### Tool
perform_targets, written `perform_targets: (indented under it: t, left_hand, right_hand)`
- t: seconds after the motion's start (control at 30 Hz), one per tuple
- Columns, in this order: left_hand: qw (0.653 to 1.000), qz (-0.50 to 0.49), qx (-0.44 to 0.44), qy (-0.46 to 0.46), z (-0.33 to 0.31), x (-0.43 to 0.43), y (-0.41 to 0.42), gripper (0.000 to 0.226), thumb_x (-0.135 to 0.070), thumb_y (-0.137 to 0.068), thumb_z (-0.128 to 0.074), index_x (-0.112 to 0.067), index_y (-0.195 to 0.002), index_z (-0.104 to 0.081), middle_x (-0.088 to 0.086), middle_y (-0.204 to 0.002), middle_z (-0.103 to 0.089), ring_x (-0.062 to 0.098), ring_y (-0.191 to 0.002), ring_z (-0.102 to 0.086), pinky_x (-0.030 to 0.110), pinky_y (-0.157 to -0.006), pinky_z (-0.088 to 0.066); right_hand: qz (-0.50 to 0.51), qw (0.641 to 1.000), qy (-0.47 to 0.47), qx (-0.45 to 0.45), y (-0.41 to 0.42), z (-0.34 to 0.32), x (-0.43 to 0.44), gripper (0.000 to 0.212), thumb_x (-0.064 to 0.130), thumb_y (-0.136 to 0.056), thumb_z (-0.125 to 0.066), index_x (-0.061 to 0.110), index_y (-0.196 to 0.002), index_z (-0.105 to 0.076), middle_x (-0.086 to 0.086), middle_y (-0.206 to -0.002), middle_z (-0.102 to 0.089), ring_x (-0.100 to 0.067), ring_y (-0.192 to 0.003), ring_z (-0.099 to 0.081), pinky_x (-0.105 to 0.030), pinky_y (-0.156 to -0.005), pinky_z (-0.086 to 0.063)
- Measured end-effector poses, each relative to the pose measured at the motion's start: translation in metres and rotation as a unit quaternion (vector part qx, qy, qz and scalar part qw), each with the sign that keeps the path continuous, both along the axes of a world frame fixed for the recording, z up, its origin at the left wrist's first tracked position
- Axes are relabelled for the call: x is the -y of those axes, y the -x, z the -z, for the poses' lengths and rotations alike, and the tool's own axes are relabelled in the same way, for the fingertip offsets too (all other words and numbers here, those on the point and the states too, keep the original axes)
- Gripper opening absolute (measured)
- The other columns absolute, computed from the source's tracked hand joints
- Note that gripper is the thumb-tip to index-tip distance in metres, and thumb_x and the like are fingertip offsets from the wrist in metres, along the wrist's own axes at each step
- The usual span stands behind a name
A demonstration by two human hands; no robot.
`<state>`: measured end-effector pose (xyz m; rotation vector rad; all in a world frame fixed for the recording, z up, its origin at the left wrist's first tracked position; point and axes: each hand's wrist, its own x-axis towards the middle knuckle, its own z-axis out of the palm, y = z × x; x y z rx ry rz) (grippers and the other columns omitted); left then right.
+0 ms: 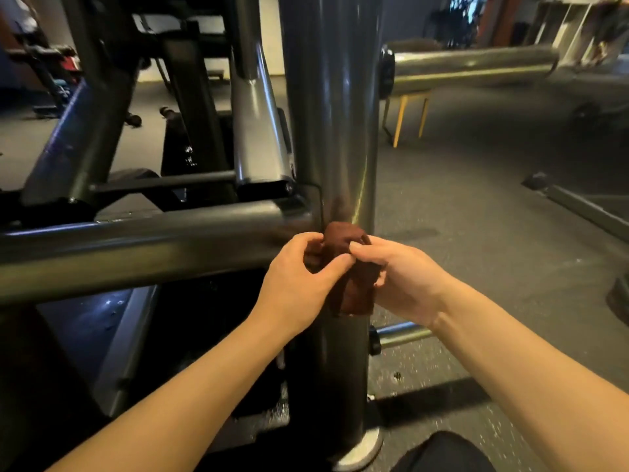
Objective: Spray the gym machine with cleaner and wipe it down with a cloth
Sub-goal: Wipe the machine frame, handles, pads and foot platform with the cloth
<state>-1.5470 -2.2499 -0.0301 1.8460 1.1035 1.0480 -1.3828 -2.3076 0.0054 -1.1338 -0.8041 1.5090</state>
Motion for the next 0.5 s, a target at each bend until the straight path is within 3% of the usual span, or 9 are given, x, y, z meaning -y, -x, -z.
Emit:
perform_targets:
  t: [0.07, 0.17, 0.23, 0.3, 0.4, 0.47, 0.5]
  left_hand:
    - [0.999, 0.004, 0.041, -0.007, -0.016, -0.002, -0.001, 0.038, -0.042, -0.088, -0.079, -0.031, -0.123, -0.069, -0.016, -0.110, -0.072, -0.001, -0.101, -0.067, 0.023, -0.091, -0.056]
    - [0.995, -0.019, 0.085, -0.043, -0.043, -0.008, 0.002, 0.021, -0.028, -0.093, -0.076, -0.027, -0.114, -0.075, -0.013, -0.101, -0.075, 0.002, -0.096, -0.070, 0.016, -0.083, -0.057]
    - [0.991, -0.034, 0.119, -0.050, -0.063, -0.015, 0.006, 0.016, -0.019, -0.096, -0.071, -0.027, -0.110, -0.076, -0.013, -0.097, -0.076, 0.001, -0.094, -0.071, 0.012, -0.078, -0.055]
    - [0.987, -0.050, 0.143, -0.053, -0.087, -0.027, 0.011, 0.020, -0.015, -0.099, -0.066, -0.025, -0.114, -0.076, -0.012, -0.101, -0.076, 0.002, -0.099, -0.070, 0.016, -0.085, -0.056]
    - [0.976, -0.105, 0.160, -0.102, -0.132, -0.060, 0.013, 0.024, -0.014, -0.102, -0.060, -0.026, -0.118, -0.075, -0.015, -0.105, -0.073, -0.003, -0.102, -0.064, 0.021, -0.091, -0.054]
    - [0.958, -0.146, 0.182, -0.167, -0.168, -0.084, 0.006, 0.024, -0.017, -0.103, -0.059, -0.027, -0.119, -0.074, -0.017, -0.108, -0.072, -0.003, -0.103, -0.063, 0.024, -0.094, -0.055]
    - [0.950, -0.156, 0.190, -0.192, -0.182, -0.094, -0.001, 0.026, -0.018, -0.104, -0.058, -0.027, -0.123, -0.072, -0.017, -0.113, -0.071, -0.002, -0.107, -0.062, 0.026, -0.097, -0.054]
  right_hand:
    - [-0.025, 0.998, -0.036, 0.050, 0.001, -0.016, -0.007, 0.032, 0.017, -0.102, -0.055, 0.014, -0.130, -0.070, -0.015, -0.127, -0.071, -0.031, -0.121, -0.067, -0.045, -0.102, -0.054]
    - [-0.031, 0.990, -0.089, 0.103, 0.002, -0.045, -0.016, 0.031, 0.009, -0.101, -0.054, 0.011, -0.128, -0.070, -0.020, -0.123, -0.072, -0.032, -0.117, -0.069, -0.041, -0.095, -0.057]
    - [-0.004, 0.978, -0.132, 0.163, 0.000, -0.065, -0.023, 0.027, 0.006, -0.100, -0.058, 0.009, -0.124, -0.071, -0.020, -0.118, -0.073, -0.033, -0.113, -0.071, -0.044, -0.093, -0.059]
    - [0.070, 0.954, -0.171, 0.234, -0.007, -0.084, -0.034, 0.022, 0.009, -0.098, -0.065, 0.013, -0.118, -0.074, -0.012, -0.111, -0.076, -0.028, -0.108, -0.072, -0.039, -0.088, -0.060]
    - [0.210, 0.865, -0.254, 0.379, -0.022, -0.107, -0.056, 0.029, 0.015, -0.095, -0.071, 0.020, -0.123, -0.072, 0.003, -0.116, -0.074, -0.016, -0.112, -0.067, -0.040, -0.103, -0.054]
    - [0.256, 0.794, -0.283, 0.473, -0.029, -0.125, -0.073, 0.046, 0.021, -0.097, -0.069, 0.022, -0.142, -0.060, 0.002, -0.140, -0.061, -0.015, -0.131, -0.054, -0.038, -0.116, -0.041]
    - [0.261, 0.783, -0.286, 0.487, -0.032, -0.132, -0.082, 0.054, 0.025, -0.099, -0.066, 0.023, -0.150, -0.051, 0.000, -0.152, -0.051, -0.016, -0.141, -0.045, -0.038, -0.121, -0.034]
